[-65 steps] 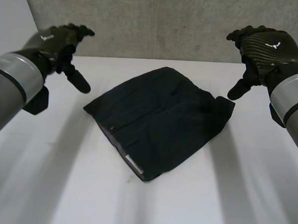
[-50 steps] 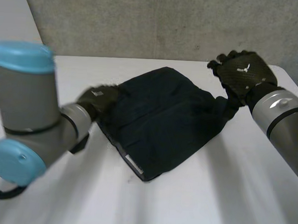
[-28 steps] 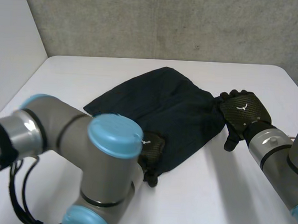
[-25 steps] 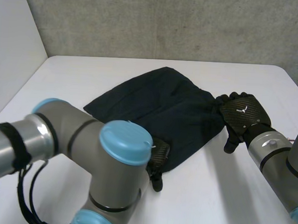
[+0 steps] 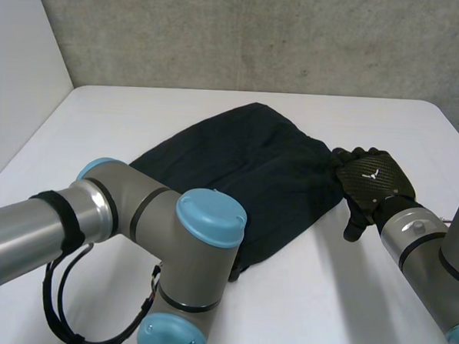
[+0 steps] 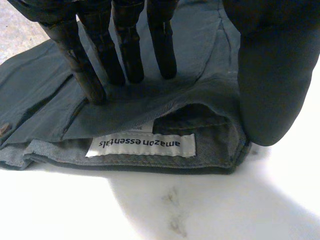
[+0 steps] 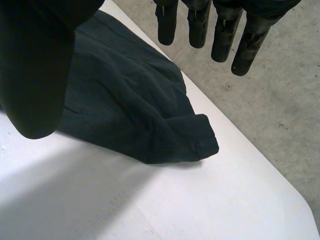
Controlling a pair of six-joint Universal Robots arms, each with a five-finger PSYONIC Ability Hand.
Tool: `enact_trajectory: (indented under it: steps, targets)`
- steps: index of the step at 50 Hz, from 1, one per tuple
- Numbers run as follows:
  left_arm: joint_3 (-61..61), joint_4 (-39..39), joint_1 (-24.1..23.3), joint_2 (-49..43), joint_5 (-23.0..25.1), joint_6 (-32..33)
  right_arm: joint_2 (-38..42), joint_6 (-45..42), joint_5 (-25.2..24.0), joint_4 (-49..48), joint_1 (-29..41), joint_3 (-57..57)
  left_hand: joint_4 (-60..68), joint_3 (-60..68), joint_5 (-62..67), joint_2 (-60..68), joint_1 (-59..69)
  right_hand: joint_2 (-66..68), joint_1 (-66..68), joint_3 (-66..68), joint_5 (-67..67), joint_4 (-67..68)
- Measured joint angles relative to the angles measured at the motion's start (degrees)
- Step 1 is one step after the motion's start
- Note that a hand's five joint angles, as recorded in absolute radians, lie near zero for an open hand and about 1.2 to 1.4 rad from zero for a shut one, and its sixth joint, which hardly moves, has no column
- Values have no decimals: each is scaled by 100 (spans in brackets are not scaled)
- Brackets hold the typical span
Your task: Fold the shorts.
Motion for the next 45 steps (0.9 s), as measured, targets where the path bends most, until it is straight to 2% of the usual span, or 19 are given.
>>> enact_trajectory:
  steps: [6, 7, 10, 11, 21, 22, 25, 28, 31, 35, 39, 45]
  targets:
    - [132, -2, 98, -126, -7, 8, 0, -1, 3, -3, 1, 1, 1035, 974, 941, 1102, 1044, 0, 0, 0, 0, 0]
    - [162, 0, 134, -144, -11, 9, 1, -1, 4, -4, 0, 1, 1811, 1543, 1602, 1829, 1615, 0, 0, 0, 0, 0]
    - [198, 3, 185, -147, -15, 10, 4, -1, 6, -5, -4, -3, 2541, 2153, 2313, 2553, 2285, 0, 0, 0, 0, 0]
    - [230, 3, 234, -124, -15, 12, 6, -1, 7, -5, -8, -7, 3580, 3113, 3481, 3610, 3209, 0, 0, 0, 0, 0]
    - [290, -30, 540, 581, 13, 303, 16, 76, -52, 71, -311, -127, 3797, 3348, 3526, 3784, 3214, 0, 0, 0, 0, 0]
    - [245, -55, 650, 1005, 45, 581, 89, 277, -191, 168, -475, -230, 3797, 3348, 3526, 3784, 3214, 0, 0, 0, 0, 0]
    - [196, -67, 701, 1302, 66, 769, 171, 470, -338, 252, -550, -308, 3797, 3348, 3525, 3784, 3214, 0, 0, 0, 0, 0]
    - [87, -70, 751, 1871, 101, 1050, 334, 998, -762, 444, -613, -465, 3797, 3366, 3526, 3784, 3214, 0, 0, 0, 0, 0]
    - [31, -69, 760, 2208, 129, 1160, 474, 1538, -1124, 535, -612, -582, 3797, 3415, 3526, 3803, 3214, 0, 0, 0, 0, 0]
    - [8, -67, 758, 2442, 153, 1205, 725, 2075, -1330, 465, -580, -697, 3797, 3446, 3526, 3804, 3214, 0, 0, 0, 0, 0]
    - [19, -69, 747, 2547, 163, 1204, 1108, 2506, -1212, 171, -455, -863, 3797, 3517, 3526, 3803, 3214, 0, 0, 0, 0, 0]
    - [32, -71, 743, 2633, 163, 1190, 1849, 2650, -387, -333, -164, -1300, 3797, 3666, 3526, 3804, 3214, 19, 38, 43, 2, 0]
